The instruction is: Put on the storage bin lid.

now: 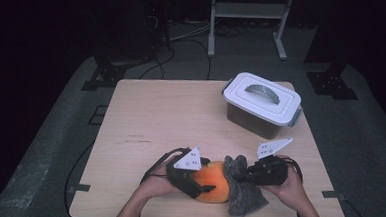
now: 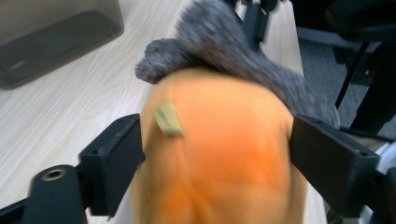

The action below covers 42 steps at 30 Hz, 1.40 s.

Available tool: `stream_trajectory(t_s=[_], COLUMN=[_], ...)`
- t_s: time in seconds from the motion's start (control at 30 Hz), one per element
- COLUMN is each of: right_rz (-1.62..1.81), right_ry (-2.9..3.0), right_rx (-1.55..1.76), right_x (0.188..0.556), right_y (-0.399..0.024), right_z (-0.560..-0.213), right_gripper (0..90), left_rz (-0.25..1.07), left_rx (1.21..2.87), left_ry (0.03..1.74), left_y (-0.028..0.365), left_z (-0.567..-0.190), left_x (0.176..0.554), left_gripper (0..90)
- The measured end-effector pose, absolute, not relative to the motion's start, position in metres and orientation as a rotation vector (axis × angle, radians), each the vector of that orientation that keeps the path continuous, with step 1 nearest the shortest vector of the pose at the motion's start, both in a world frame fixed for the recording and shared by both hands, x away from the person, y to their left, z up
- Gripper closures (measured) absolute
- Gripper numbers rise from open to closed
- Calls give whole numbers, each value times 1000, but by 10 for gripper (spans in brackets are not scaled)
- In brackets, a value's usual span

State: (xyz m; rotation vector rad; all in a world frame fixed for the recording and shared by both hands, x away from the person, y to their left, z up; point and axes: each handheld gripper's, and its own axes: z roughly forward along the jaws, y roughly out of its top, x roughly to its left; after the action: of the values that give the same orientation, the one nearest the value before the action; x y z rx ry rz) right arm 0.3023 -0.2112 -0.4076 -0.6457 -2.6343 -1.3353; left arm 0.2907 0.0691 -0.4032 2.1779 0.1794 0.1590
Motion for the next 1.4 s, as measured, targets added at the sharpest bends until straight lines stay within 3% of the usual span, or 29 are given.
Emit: stream_trajectory(t_s=[0.13, 0.23, 0.37, 0.43, 0.5, 0.6, 0.7, 0.9, 1.17, 1.4], right_rz=[-1318, -1341, -1366, -1377, -1384, -1364, -1366, -1264, -1417, -1295], right_ry=[-2649, -2635, -2653, -2651, -2637, -2659, -2627, -2627, -2567, -2535], right_rx=[-622, -638, -669, -670, -654, -634, -640, -738, -701, -726], right_x=[298, 298, 299, 299, 298, 297, 299, 307, 307, 312], right_y=[-209, -211, -209, -208, -205, -202, -206, -220, -212, -214], right_z=[-406, -405, -404, -404, -404, -404, -409, -429, -408, -429], right_gripper=[778, 779, 781, 781, 782, 783, 784, 783, 782, 779], left_rz=[231, 296, 297, 188, 158, 185, 169, 141, 107, 83], left_rx=[2164, 2146, 2126, 2124, 2139, 2158, 2157, 2132, 2123, 2108], left_ry=[124, 99, 111, 181, 202, 150, 139, 154, 107, 115], left_y=[68, 68, 72, 71, 70, 74, 78, 93, 95, 100], left_z=[-406, -404, -406, -406, -406, -409, -410, -414, -417, -420], left_x=[287, 286, 290, 294, 296, 293, 293, 296, 294, 296], left_gripper=[380, 444, 419, 270, 203, 338, 391, 389, 364, 365])
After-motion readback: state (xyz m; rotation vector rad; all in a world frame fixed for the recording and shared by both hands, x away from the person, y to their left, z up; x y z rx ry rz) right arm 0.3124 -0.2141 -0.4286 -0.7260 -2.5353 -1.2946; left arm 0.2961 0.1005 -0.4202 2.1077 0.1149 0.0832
